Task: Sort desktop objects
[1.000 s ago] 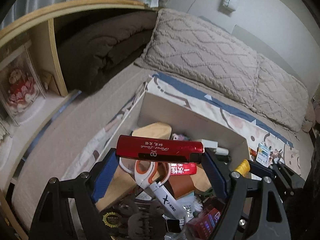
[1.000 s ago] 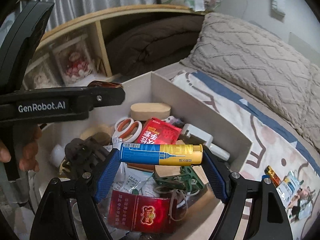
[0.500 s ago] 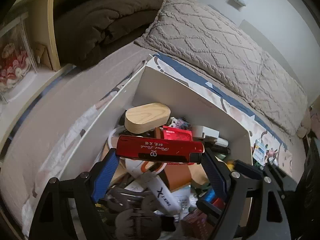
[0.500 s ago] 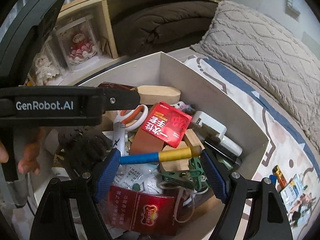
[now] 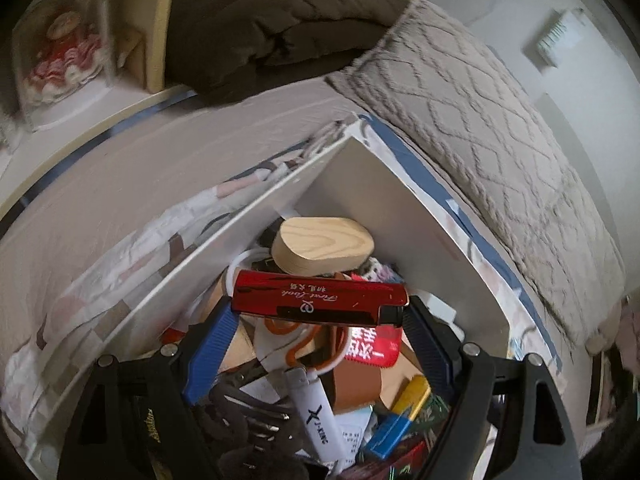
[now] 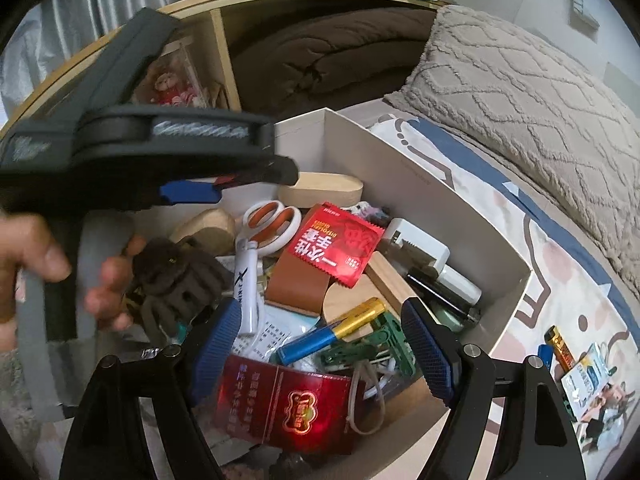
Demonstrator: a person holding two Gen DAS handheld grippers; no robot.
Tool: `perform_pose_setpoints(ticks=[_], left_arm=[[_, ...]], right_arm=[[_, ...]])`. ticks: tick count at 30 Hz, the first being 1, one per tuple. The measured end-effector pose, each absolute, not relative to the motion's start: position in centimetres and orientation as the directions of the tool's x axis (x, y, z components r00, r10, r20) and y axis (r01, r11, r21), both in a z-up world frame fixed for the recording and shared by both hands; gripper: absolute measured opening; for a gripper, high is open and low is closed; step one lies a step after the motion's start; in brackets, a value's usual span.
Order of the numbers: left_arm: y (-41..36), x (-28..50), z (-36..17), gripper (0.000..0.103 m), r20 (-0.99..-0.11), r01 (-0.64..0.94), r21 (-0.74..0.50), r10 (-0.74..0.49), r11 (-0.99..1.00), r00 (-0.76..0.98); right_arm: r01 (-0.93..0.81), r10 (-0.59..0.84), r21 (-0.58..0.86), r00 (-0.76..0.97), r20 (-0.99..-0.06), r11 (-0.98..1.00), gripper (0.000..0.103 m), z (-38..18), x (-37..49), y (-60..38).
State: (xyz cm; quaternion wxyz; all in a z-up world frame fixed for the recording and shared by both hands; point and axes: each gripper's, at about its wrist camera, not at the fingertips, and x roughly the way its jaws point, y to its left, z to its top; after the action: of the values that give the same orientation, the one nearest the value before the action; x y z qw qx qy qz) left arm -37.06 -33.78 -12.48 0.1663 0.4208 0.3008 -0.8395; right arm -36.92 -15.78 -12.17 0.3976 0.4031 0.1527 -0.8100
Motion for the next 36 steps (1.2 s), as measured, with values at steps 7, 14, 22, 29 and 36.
perform_pose_setpoints(ticks=[7,14,22,29,36], left_arm=[[-35.0,-36.3,-13.1,0.084,-0.814,0.639,-0.394,-0.073,-0.661,-0.577],[-33.3,-36.0,-12.4,0.094,-0.815,0.599,-0.331,-0.099,-0.729,-0.571],[-32.3,-35.3,-11.8,0.094,-0.812,0.55,-0.317,-0.079,-0.773,-0.578],[-31.3,-34.0,-10.6,0.094,-0.804,0.514,-0.302,-0.075,-0.803,-0.59],[-30.4,-32.1,-9.6,0.094,-0.794,0.488,-0.293,-0.075,-0.822,-0.603]], right_arm=[[0.781,-0.533,0.081,-0.341,-0.774,-0.619,0.082,-12.3,-36.4,-15.2],[0.778,-0.533,0.087,-0.34,-0.775,-0.623,0.082,-12.2,-36.4,-14.2],[0.763,-0.534,0.101,-0.344,-0.772,-0.638,0.082,-12.1,-36.2,-13.8],[0.739,-0.546,0.121,-0.366,-0.753,-0.662,0.082,-11.0,-35.8,-13.2],[0.691,-0.548,0.141,-0.414,-0.727,-0.709,0.083,-9.6,-35.5,-11.6]])
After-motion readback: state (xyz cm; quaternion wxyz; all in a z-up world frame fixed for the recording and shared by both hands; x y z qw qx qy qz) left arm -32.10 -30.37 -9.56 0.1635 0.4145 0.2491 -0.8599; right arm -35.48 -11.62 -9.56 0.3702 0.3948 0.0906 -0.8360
